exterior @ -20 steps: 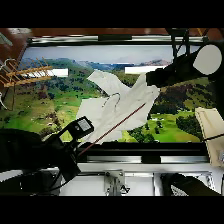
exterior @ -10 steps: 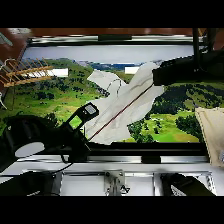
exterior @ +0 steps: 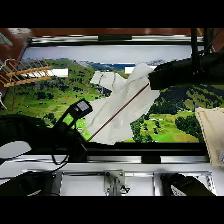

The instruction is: Fold the shirts.

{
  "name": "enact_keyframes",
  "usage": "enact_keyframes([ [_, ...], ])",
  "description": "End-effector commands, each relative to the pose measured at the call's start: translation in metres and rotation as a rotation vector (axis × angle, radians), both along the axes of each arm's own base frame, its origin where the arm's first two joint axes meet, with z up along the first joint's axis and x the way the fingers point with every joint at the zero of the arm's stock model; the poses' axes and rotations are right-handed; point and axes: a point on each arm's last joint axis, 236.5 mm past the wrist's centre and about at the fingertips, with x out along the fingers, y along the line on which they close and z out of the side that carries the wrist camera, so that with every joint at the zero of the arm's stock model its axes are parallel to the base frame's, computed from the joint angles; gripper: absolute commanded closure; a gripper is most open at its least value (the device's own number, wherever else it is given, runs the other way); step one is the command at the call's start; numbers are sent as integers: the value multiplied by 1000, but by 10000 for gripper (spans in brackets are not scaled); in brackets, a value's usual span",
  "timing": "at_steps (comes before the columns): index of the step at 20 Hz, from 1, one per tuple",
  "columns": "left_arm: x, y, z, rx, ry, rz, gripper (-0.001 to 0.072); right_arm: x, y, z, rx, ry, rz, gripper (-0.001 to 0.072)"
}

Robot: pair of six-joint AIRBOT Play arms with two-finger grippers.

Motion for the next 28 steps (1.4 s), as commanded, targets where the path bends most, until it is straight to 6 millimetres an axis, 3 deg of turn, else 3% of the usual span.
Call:
enact_keyframes([
  [1,-21,36,1,85,58,41,654,8,-3,4,4,-29,-25,653],
  [8,-26,34,0,72,117,116,654,9,1,8,39,-31,-37,653],
  [10,-13,35,1,68,69,146,654,9,4,9,51,-29,-33,653],
  [13,-4,1,5,-40,54,103,654,1,22,16,126,-14,13,653],
  [16,1,-21,-13,-20,57,16,654,-9,38,22,186,4,68,653],
  [19,5,-44,-16,-58,16,-55,654,-7,37,21,170,-7,74,653],
  [23,3,-50,-12,-71,-45,-183,654,0,25,17,119,-30,44,653],
  [28,2,-43,-18,-25,-54,-226,654,0,25,17,118,-29,45,653],
])
